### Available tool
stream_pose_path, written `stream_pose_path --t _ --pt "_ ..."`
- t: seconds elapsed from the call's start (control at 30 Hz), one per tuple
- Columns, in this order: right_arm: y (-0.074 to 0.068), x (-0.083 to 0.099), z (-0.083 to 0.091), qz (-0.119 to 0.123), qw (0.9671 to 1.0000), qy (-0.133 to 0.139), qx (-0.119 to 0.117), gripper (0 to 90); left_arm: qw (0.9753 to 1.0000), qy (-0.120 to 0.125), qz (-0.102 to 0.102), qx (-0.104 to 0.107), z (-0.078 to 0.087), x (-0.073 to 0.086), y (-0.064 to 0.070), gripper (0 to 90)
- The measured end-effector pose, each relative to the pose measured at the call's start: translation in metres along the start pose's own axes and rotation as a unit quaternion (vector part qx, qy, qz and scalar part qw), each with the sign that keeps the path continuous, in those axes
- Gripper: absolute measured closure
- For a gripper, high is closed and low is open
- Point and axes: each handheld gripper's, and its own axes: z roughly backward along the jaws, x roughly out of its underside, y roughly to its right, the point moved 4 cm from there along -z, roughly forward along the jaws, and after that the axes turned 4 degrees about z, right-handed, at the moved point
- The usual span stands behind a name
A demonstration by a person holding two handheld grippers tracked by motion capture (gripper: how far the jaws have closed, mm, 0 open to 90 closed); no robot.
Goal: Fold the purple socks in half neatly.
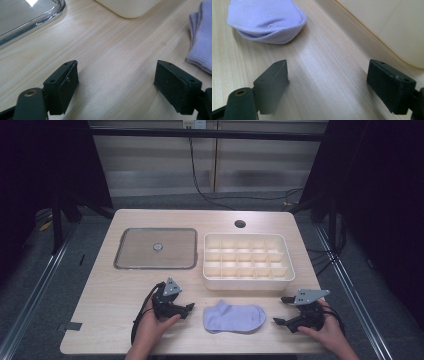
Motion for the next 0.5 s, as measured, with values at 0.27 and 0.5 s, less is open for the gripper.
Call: stream_pose_path --t 0.27,0.5 --pt "0.0000 0.0000 0.0000 0.000 1.0000 0.000 0.000 16.9 1.0000 0.000 0.000 0.000 0.0000 0.0000 0.0000 19.0" --pt "0.0002 -0.0001 -0.0001 0.002 1.0000 0.000 0.001 16.9 1.0000 0.000 0.001 -0.001 0.0000 -0.0001 0.0001 19.1"
